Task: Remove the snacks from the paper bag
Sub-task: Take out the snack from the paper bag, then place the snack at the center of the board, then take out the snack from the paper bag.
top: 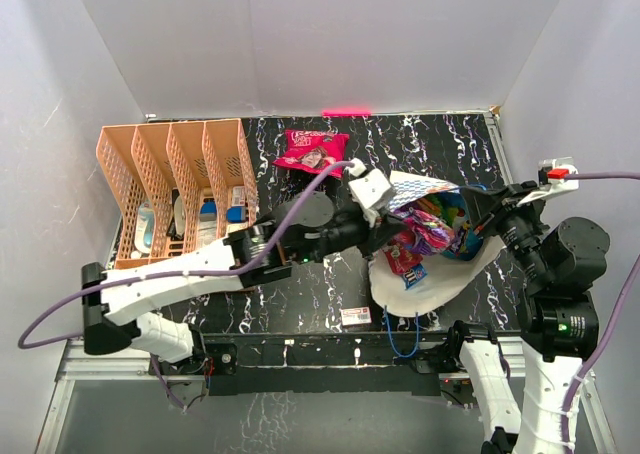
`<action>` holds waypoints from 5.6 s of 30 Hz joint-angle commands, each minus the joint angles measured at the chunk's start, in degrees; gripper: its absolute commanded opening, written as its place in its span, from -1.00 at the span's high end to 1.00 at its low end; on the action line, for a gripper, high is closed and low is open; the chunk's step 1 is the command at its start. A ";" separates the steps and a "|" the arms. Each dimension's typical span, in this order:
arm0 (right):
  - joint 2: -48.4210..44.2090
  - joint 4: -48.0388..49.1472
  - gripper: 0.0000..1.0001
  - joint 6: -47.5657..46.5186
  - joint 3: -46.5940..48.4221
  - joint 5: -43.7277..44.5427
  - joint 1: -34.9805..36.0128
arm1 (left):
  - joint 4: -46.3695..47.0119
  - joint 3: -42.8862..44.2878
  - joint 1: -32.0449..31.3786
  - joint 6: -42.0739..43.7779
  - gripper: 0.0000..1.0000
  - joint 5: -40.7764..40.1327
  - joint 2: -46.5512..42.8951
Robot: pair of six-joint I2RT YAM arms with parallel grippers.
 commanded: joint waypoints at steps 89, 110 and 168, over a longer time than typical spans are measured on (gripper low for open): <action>-11.87 -14.51 0.85 3.45 -2.71 3.53 0.91 | -20.46 -14.91 24.99 -9.73 1.00 -32.28 14.59; -12.30 -8.51 0.84 1.06 -3.29 0.07 0.90 | -30.20 -10.75 27.26 -10.74 0.14 -20.83 9.78; -2.04 -4.27 0.84 0.41 4.98 1.13 1.89 | -14.26 20.38 -10.37 -24.16 -0.19 -48.27 39.38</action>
